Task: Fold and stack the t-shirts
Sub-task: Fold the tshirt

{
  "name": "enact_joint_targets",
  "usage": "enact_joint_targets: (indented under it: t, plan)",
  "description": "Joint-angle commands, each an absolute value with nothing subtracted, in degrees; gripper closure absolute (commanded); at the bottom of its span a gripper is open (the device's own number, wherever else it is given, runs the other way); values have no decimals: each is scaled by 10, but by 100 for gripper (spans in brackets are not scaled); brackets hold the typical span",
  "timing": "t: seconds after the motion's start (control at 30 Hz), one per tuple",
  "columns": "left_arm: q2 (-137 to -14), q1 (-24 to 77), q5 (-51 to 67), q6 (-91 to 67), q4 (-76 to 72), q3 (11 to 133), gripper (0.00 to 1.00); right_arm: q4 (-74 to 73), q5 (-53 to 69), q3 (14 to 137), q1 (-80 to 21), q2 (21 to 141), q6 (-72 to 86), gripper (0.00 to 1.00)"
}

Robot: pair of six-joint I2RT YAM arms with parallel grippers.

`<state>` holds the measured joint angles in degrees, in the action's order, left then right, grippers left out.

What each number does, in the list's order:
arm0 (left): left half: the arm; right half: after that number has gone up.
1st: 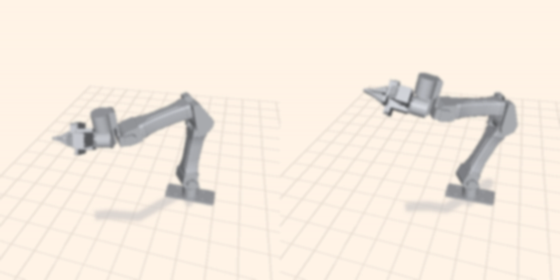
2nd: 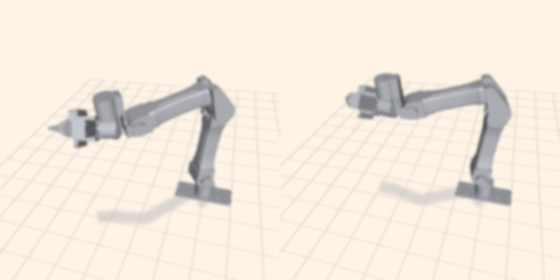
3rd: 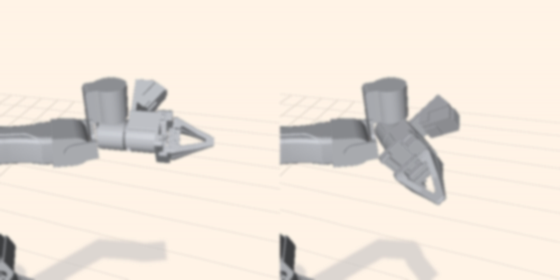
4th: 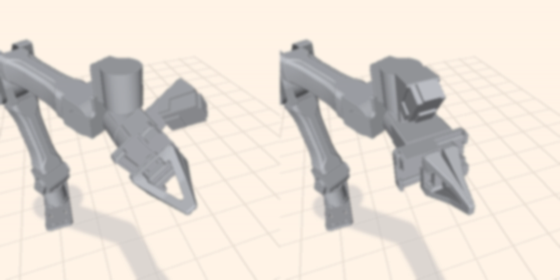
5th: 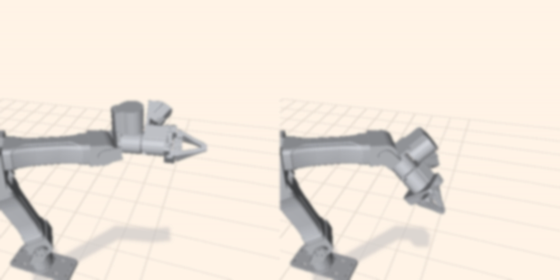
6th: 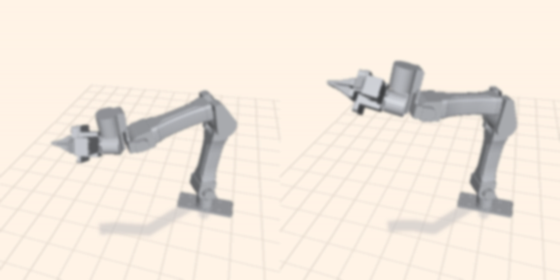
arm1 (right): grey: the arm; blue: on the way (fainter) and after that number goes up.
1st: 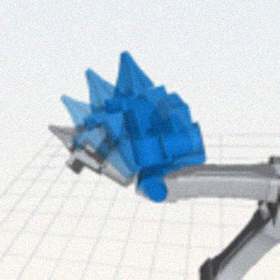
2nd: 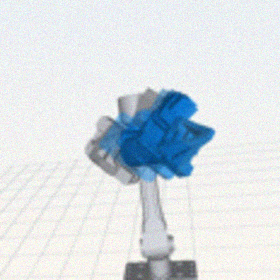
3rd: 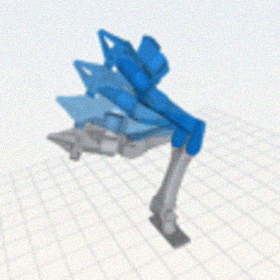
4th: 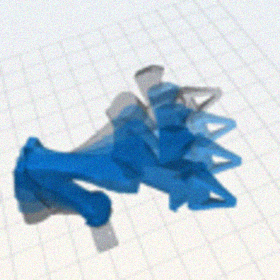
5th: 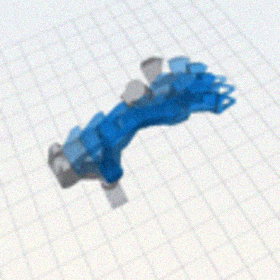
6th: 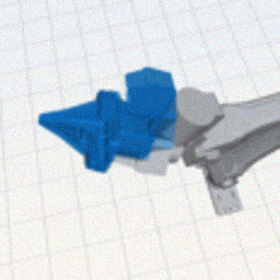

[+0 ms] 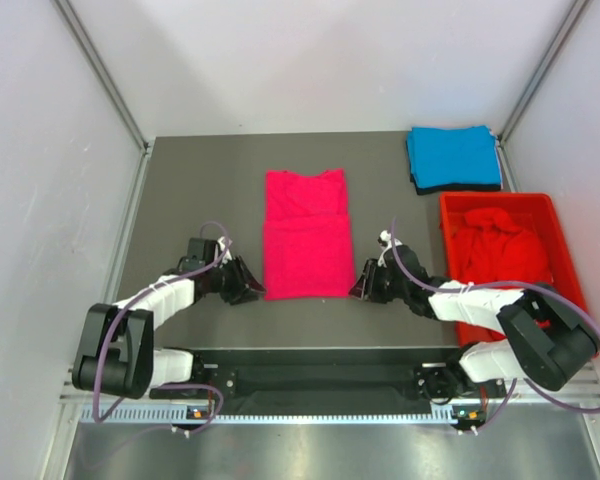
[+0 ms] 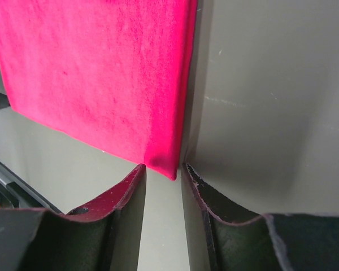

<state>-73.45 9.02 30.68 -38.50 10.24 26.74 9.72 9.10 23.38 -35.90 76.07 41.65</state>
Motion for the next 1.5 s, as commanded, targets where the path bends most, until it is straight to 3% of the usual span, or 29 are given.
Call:
enact_joint_targets:
  t: [0.0,0.43,0.5,0.6,0.87,1.47]
  plan:
    - [-746,92,300,-390,83,254,59,78,76,228,-369,778,423,67]
    - [-771,107,302,-407,23,214,62,88,69,214,-377,778,431,75]
    - [-777,107,307,-410,5,210,79,86,68,211,-377,776,429,81]
    - [-769,107,317,-413,10,216,100,82,68,208,-377,764,424,100]
    - [-665,120,301,-424,80,244,100,41,65,207,-386,680,410,100]
    - [-556,134,279,-450,171,275,100,-74,4,202,-438,516,435,100]
